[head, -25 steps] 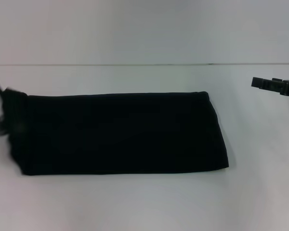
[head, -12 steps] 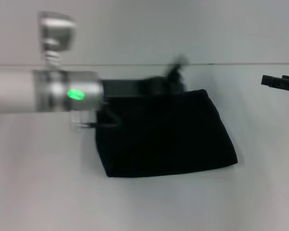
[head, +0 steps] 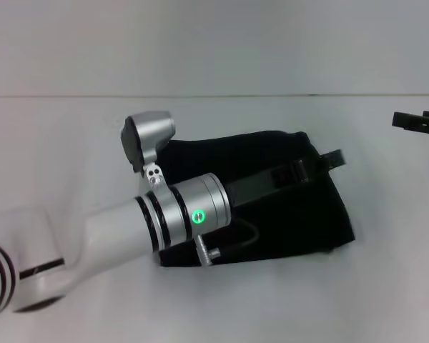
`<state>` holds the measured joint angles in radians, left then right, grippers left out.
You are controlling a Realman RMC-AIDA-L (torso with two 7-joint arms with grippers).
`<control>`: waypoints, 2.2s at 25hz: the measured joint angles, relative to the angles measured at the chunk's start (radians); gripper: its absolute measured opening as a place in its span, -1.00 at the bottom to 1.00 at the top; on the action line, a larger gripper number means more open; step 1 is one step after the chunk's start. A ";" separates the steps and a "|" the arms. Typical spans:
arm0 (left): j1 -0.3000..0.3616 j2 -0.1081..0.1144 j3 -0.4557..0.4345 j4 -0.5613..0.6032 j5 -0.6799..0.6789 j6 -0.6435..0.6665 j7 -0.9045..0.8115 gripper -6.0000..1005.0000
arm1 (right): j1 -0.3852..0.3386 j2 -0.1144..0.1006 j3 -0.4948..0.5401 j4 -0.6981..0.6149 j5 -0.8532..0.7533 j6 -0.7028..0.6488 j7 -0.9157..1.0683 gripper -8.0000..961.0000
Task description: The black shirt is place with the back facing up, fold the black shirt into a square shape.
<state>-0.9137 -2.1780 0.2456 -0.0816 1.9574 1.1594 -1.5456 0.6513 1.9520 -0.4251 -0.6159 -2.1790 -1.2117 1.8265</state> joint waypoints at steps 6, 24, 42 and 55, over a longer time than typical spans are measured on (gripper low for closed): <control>0.016 0.004 -0.003 -0.015 0.018 0.154 0.034 -0.65 | -0.003 -0.009 -0.038 0.009 -0.002 -0.013 0.047 0.85; 0.257 0.043 0.360 0.501 0.067 0.473 0.055 0.90 | 0.096 -0.035 -0.283 0.159 -0.003 -0.077 0.329 0.85; 0.282 0.067 0.439 0.606 0.161 0.514 0.118 0.89 | 0.149 0.070 -0.352 0.232 -0.010 0.125 0.343 0.74; 0.285 0.065 0.433 0.601 0.161 0.509 0.119 0.89 | 0.138 0.070 -0.337 0.224 0.005 0.123 0.322 0.18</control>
<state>-0.6282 -2.1134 0.6788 0.5194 2.1182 1.6684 -1.4268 0.7889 2.0220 -0.7625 -0.3914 -2.1738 -1.0889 2.1489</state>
